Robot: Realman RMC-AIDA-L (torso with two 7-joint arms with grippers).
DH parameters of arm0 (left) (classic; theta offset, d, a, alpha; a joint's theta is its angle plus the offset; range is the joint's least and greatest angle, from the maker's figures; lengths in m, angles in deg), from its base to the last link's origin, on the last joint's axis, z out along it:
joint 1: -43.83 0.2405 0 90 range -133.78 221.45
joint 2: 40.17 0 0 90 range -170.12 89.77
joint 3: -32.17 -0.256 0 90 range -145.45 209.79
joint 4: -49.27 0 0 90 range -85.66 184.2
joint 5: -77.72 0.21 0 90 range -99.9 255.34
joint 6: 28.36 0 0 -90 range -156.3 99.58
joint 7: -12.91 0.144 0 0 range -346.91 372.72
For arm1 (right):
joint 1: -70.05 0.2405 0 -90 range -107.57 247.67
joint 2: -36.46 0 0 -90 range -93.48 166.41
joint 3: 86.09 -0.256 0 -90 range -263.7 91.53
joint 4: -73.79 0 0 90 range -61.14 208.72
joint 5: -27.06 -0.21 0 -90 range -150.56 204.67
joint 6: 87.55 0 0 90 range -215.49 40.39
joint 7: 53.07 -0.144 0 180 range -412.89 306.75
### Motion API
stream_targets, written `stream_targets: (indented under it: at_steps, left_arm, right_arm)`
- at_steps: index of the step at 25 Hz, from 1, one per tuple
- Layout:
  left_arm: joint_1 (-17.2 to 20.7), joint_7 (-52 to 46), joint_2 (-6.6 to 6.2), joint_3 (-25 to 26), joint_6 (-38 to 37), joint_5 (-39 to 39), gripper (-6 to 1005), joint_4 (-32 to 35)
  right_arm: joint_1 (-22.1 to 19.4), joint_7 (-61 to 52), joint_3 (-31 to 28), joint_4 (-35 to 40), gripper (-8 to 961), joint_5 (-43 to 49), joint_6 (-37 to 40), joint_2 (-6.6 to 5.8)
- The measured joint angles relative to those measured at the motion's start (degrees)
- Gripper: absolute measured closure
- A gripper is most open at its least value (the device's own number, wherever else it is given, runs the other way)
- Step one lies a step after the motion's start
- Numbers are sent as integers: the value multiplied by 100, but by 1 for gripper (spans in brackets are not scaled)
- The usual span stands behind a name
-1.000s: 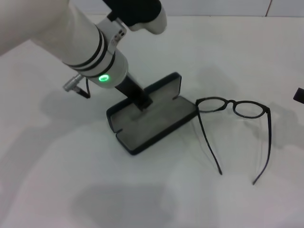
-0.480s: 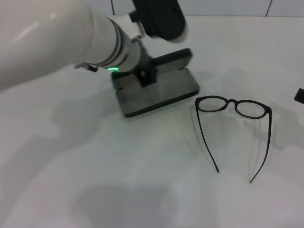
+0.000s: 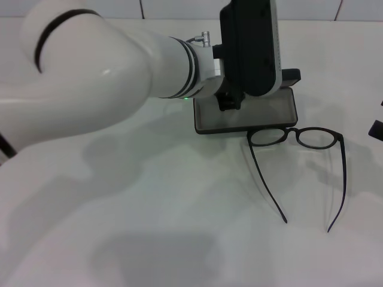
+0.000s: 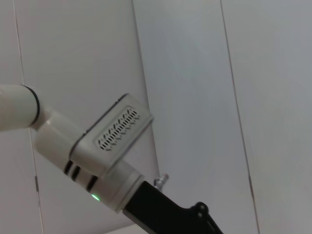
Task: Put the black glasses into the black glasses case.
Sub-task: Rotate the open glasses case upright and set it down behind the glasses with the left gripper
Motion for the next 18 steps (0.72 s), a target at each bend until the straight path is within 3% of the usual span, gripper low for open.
stream_targets:
  at_steps: [5, 18]
  left_arm:
    - [-193, -38, 11, -72, 231, -7, 773, -403]
    - [-229, -45, 33, -305, 493, -19, 756, -831]
  right_arm:
    - [-71, 0, 0, -2, 359, -12, 15, 15]
    - [-24, 0, 0, -1, 366, -9, 20, 18]
